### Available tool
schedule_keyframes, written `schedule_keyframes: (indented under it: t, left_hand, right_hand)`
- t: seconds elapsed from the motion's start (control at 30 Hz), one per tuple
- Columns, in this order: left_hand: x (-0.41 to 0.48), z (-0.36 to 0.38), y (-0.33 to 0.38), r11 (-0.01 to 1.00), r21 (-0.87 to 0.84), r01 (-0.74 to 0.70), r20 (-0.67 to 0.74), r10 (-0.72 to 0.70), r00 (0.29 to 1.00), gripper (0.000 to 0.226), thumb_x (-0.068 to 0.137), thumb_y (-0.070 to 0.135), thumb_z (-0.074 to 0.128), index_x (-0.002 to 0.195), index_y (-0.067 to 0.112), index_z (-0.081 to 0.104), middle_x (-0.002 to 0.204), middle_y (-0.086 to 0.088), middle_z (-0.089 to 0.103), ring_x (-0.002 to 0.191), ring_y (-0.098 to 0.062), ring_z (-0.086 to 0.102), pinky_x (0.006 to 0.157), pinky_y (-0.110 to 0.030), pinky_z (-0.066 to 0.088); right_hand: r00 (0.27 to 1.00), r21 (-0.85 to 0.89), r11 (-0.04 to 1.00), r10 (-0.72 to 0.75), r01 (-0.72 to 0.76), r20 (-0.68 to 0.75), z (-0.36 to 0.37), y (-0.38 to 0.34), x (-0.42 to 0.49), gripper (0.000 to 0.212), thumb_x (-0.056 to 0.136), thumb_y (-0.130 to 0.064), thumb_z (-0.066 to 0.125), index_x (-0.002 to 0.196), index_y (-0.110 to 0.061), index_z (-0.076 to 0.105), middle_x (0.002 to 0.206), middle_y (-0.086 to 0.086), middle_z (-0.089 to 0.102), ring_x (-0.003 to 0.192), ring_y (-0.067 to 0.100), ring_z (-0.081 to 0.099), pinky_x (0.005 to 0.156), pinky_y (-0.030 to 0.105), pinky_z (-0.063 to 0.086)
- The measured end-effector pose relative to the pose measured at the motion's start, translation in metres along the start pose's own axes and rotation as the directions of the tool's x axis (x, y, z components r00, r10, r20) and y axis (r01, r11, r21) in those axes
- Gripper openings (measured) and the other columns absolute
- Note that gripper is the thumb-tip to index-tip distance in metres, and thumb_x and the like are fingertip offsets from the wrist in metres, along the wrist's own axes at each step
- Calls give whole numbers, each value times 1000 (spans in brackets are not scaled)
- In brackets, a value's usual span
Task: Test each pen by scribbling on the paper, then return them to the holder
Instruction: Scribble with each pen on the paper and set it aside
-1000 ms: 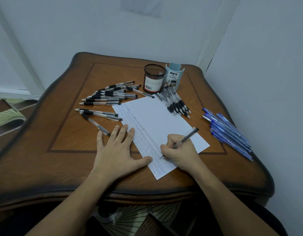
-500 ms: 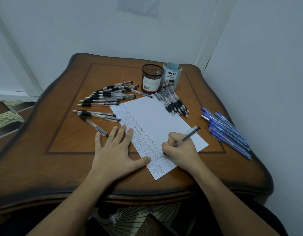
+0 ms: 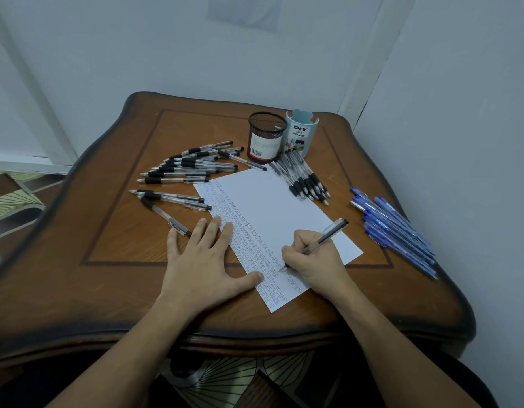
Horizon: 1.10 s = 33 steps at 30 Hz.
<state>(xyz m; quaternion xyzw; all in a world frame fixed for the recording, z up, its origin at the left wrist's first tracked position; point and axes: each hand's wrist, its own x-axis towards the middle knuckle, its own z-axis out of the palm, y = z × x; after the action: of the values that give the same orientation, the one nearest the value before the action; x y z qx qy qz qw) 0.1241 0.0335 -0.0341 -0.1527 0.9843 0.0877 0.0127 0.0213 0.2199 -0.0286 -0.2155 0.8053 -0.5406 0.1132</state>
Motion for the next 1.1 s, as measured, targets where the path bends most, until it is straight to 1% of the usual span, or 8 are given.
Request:
schedule_keyframes:
  t: [0.13,0.23,0.33,0.47,0.63,0.8,0.9,1.1]
  left_hand:
    - [-1,-1,-1,1000,-12,1,1,-1,1000,115,60,98,7,156,35,1,164,10,-6,150,-14,-10,116,-59,-10]
    - [-1,-2,0,1000,-11,-2,5,2,1000,115,60,98,7,156,36,1,164,10,-7,150,-14,-11,116,-60,-11]
    - [-1,-3,0,1000,-8,-4,8,4,1000,115,59,98,6,156,36,1,164,10,-7,150,-13,-11,116,-60,-10]
    - [-1,-3,0,1000,4,-7,9,7,1000,114,60,98,5,155,36,-1,164,10,-9,150,-13,-12,116,-59,-11]
    - [-1,-2,-1,1000,-10,-10,-6,10,1000,112,64,98,11,156,35,1,164,9,-8,150,-14,-11,115,-59,-11]
    - [-1,-2,-1,1000,0,-8,3,8,1000,114,62,98,8,156,35,-1,164,9,-10,150,-14,-13,115,-59,-12]
    - [-1,-3,-1,1000,1,-8,5,8,1000,114,61,98,7,156,35,-2,164,9,-11,150,-14,-13,115,-59,-13]
    - [-1,-2,-1,1000,4,-8,4,8,1000,113,64,99,10,156,35,-3,164,9,-12,150,-14,-14,115,-59,-13]
  right_hand:
    - [997,193,979,71,-74,19,-3,-2,4,42,89,-1,67,57,-12,43,54,4,49,51,14,61,52,25,48]
    - [989,358,922,146,-148,33,-5,-7,7,39,99,-13,56,61,-9,51,58,5,55,54,13,50,54,23,45]
    - [984,299,937,175,-180,44,-8,-12,9,55,104,-38,45,59,-8,55,56,7,55,53,13,45,55,24,39]
    - [977,248,948,172,-198,125,-7,-18,11,55,78,-67,48,104,-20,58,50,-2,53,51,12,44,57,27,37]
    - [964,176,962,170,-207,204,-5,-20,16,67,72,-57,66,124,-16,54,52,-3,56,45,9,47,53,22,41]
    - [983,49,991,112,-121,148,-1,-16,14,60,89,-58,45,140,-26,46,50,-3,53,48,4,50,66,19,43]
    - [986,-13,995,103,-102,133,-1,-15,13,60,97,-57,33,149,-26,40,51,-1,52,61,16,58,76,14,46]
    - [986,39,995,89,-96,141,-1,-18,13,66,87,-61,44,144,-28,42,50,0,55,48,11,50,63,21,49]
